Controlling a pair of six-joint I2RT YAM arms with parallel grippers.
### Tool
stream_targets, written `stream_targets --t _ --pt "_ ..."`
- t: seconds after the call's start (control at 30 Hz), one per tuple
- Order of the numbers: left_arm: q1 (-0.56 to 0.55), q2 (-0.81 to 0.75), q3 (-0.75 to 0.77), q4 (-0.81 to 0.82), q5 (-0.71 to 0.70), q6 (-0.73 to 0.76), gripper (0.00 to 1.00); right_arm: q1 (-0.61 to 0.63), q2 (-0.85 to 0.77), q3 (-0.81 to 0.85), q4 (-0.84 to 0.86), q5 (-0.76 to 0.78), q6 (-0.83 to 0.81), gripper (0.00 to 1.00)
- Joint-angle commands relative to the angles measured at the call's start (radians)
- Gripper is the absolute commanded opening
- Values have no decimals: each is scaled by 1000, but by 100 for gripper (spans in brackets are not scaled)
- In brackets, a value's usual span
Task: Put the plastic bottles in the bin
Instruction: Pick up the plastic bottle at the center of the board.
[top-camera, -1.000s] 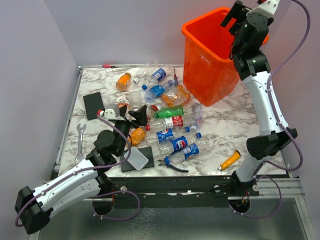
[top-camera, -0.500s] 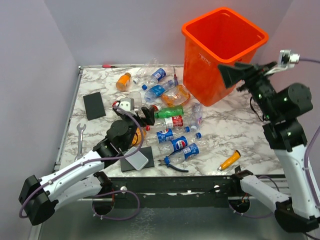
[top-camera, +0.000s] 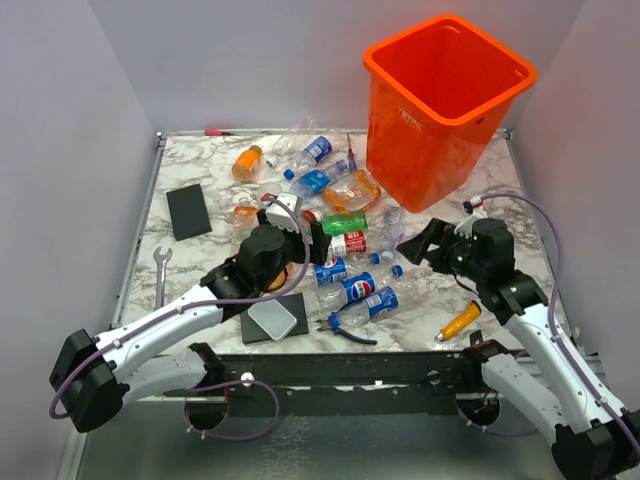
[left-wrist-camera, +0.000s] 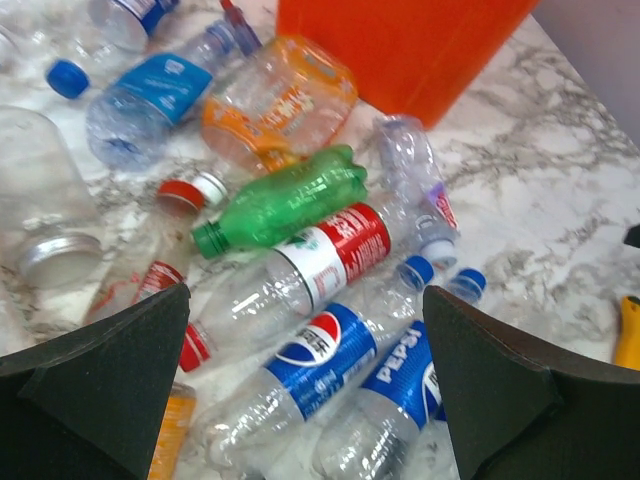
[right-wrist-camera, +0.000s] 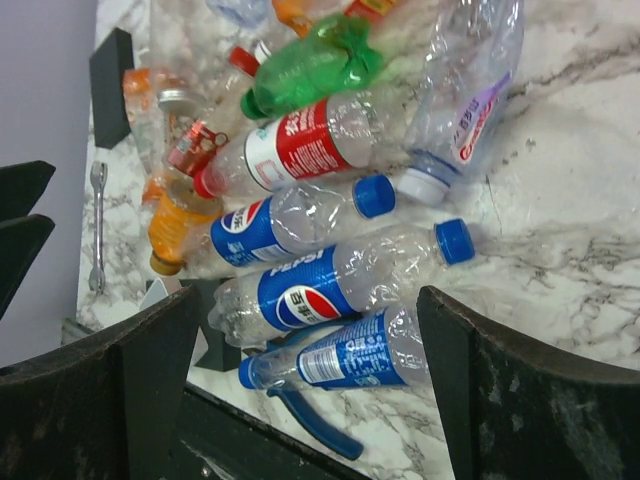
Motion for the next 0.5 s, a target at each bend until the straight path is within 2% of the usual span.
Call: stream_targets --t 0.0,0.1,0.27,0.47 --pt "-5 -16 30 -148 261 -109 99 0 15 -33 -62 -47 25 91" --pt "-47 3 27 -211 429 -132 99 1 7 -64 -52 -42 32 92" --pt "-324 94 110 -393 265 -5 99 1 13 -99 -26 -34 53 92" --pt "-421 251 200 -456 256 158 95 1 -18 -78 -50 5 75 91"
